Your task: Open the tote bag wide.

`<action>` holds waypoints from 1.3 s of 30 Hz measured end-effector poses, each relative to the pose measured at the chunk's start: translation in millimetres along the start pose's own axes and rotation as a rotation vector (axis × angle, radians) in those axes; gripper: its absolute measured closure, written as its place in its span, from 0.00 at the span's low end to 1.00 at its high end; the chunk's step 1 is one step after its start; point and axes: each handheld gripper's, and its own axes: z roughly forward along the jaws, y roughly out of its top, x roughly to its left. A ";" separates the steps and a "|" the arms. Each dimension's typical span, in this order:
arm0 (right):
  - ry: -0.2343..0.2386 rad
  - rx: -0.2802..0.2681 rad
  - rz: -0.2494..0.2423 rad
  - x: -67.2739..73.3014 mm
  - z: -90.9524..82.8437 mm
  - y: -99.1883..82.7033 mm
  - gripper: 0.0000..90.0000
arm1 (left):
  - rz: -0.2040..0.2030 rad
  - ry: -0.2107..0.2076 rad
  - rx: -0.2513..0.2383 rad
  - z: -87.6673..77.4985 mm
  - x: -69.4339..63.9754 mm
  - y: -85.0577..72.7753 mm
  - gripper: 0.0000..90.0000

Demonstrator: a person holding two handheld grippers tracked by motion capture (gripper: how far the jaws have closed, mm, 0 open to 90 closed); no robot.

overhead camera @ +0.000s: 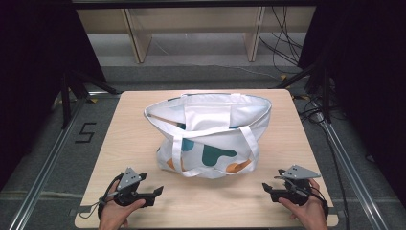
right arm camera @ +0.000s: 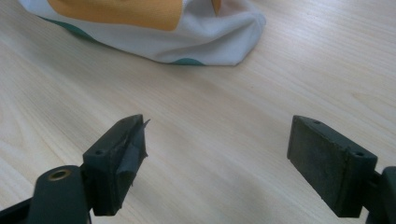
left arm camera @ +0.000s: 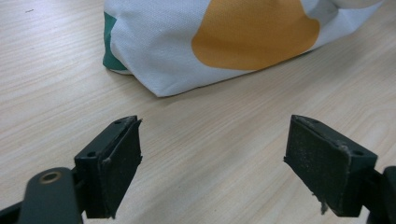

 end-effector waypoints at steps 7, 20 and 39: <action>-0.016 -0.006 -0.002 -0.3 -0.3 -0.4 0.23 | -0.009 0.001 -0.003 -0.6 -0.2 0.7 0.20; -0.005 -0.039 -0.005 -3.0 -6.6 10.1 0.28 | -0.003 0.008 -0.036 -9.8 1.1 15.9 0.23; 0.007 -0.202 -0.120 3.2 -69.4 106.5 0.76 | 0.053 -0.089 -0.151 -64.5 0.6 114.1 0.58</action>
